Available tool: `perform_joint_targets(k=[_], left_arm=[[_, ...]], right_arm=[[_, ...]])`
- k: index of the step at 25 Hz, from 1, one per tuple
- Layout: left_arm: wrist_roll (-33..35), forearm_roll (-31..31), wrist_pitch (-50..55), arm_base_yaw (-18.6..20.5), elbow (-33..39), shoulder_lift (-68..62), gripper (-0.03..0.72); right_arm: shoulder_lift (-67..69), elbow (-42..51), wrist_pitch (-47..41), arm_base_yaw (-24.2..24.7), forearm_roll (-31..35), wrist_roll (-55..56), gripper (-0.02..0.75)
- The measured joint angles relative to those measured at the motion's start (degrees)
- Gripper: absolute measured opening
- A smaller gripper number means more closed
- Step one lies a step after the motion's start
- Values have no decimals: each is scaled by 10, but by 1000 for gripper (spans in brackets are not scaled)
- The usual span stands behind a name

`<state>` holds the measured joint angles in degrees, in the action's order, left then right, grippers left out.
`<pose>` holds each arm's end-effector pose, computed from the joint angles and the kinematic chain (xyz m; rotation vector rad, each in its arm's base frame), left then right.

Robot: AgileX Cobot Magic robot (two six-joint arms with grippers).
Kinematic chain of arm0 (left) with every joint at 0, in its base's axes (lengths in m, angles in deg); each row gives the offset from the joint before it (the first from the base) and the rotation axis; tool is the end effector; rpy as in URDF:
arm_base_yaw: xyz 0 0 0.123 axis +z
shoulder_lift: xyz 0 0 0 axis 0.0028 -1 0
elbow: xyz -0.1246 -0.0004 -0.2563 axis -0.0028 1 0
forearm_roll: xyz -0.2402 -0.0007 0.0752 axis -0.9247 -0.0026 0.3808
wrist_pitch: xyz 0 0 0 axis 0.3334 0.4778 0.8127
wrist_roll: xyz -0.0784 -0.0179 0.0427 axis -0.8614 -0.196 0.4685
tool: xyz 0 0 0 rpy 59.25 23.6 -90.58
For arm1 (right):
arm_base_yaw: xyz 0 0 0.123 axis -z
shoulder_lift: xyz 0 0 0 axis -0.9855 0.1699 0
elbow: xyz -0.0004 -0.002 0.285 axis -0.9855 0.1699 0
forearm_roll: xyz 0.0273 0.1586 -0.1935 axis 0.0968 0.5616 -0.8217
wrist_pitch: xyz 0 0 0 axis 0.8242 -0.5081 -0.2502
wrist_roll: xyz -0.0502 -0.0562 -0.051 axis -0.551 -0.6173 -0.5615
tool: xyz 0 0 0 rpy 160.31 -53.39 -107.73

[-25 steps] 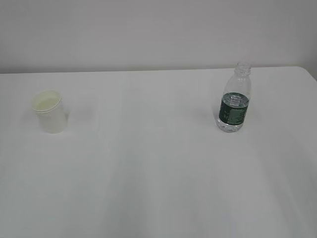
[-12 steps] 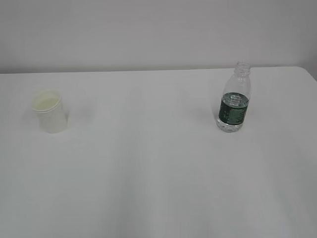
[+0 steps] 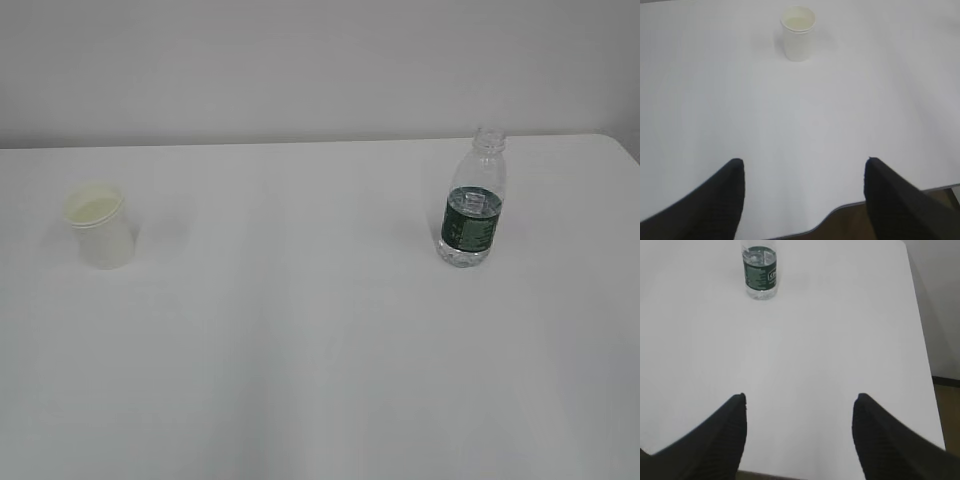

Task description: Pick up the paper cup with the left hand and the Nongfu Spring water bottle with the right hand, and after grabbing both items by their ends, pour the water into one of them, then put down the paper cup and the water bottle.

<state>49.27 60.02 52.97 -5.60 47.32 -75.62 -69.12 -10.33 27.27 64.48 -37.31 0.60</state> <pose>-0.0077 -0.0015 0.2938 0.0893 2.1114 -0.0962 0.0296 -0.0074 0.2945 -0.2324 2.1515 -0.0422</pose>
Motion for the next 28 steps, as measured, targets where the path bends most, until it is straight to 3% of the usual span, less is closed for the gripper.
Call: perform_joint_targets(k=[14,28], left_arm=[[0,-4,-33,0,30,0,527],[0,-5,-32,0,31,24,524]], right_arm=[[-41,34,-56,0,1,-1,503],[-95,34,-57,0,1,-3,502]])
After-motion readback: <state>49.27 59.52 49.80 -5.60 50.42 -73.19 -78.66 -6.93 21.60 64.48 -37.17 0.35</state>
